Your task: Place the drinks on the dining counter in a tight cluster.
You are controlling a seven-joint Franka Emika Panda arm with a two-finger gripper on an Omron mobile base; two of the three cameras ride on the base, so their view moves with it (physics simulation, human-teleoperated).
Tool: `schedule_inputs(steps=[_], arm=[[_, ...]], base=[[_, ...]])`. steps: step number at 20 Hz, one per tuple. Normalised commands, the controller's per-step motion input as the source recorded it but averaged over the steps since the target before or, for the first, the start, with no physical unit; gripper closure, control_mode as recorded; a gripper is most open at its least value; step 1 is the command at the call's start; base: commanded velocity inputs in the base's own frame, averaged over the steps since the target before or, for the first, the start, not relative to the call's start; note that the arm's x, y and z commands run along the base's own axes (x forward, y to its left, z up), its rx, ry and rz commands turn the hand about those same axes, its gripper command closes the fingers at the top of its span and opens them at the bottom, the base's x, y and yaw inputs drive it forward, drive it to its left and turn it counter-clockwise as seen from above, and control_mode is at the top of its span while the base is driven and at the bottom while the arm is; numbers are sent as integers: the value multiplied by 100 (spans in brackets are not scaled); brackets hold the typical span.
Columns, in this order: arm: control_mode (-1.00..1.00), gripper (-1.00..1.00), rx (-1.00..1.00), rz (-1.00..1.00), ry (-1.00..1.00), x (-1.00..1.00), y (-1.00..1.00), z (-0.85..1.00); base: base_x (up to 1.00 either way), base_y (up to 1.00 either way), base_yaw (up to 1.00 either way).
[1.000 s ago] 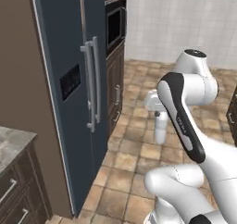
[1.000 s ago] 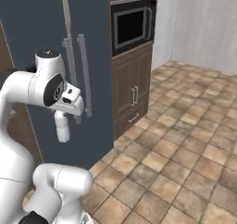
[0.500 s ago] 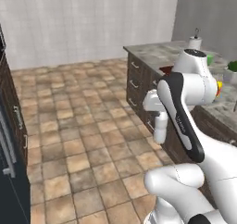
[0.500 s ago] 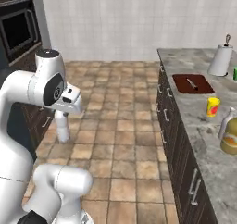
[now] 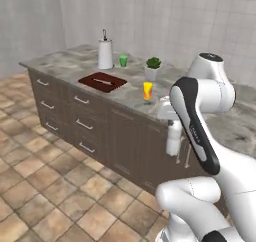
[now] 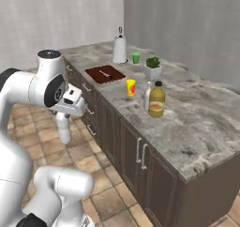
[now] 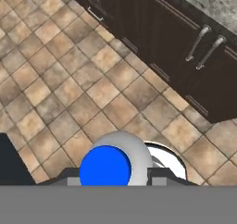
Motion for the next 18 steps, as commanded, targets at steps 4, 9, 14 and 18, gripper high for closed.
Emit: schedule_inputs(steps=[4,9,14,18], arm=[[100,100,0,0,0,0,0,0],[100,100,0,0,0,0,0,0],[100,100,0,0,0,0,0,0],[100,100,0,0,0,0,0,0]], base=[[33,1,-79],[54,5,-68],[67,25,-52],[60,41,-37]])
